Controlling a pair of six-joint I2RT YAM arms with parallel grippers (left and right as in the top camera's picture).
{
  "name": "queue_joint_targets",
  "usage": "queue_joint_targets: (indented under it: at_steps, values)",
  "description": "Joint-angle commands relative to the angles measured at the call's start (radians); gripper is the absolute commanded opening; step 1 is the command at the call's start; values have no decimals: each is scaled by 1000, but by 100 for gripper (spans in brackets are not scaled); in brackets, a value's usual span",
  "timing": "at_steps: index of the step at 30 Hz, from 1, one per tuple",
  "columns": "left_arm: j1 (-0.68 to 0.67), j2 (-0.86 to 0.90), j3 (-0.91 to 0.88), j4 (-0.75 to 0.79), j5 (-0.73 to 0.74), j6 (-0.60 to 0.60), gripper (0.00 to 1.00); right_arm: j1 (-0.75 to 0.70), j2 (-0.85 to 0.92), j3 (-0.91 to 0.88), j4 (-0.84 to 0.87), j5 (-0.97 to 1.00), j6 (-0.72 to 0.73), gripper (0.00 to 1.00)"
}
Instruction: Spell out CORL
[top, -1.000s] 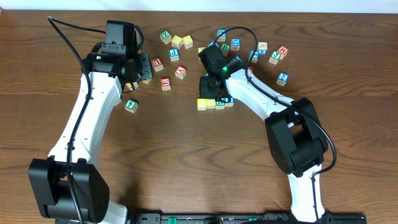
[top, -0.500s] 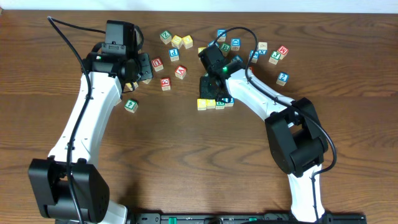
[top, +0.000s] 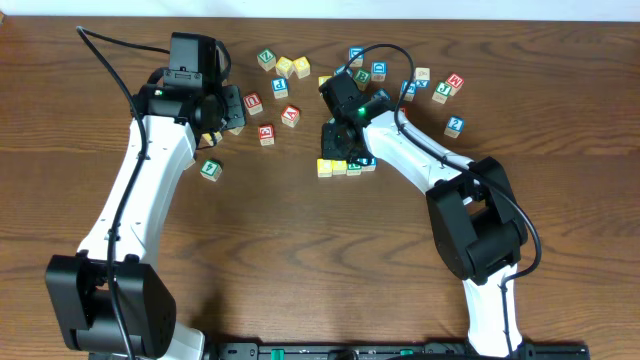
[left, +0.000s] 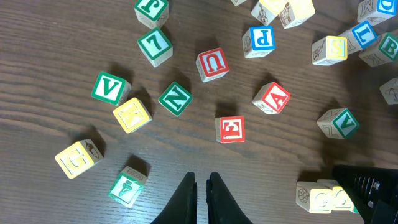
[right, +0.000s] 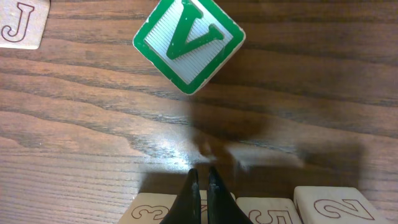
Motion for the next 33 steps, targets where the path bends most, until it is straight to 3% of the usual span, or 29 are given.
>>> queue_joint_targets:
  at_steps: [1, 33]
  values:
    - [3, -4, 9, -3, -10, 13, 8, 8, 11, 4, -6, -10, -10, 1]
    - [3, -4, 9, -3, -10, 13, 8, 9, 11, 4, -11, -28, -22, 1]
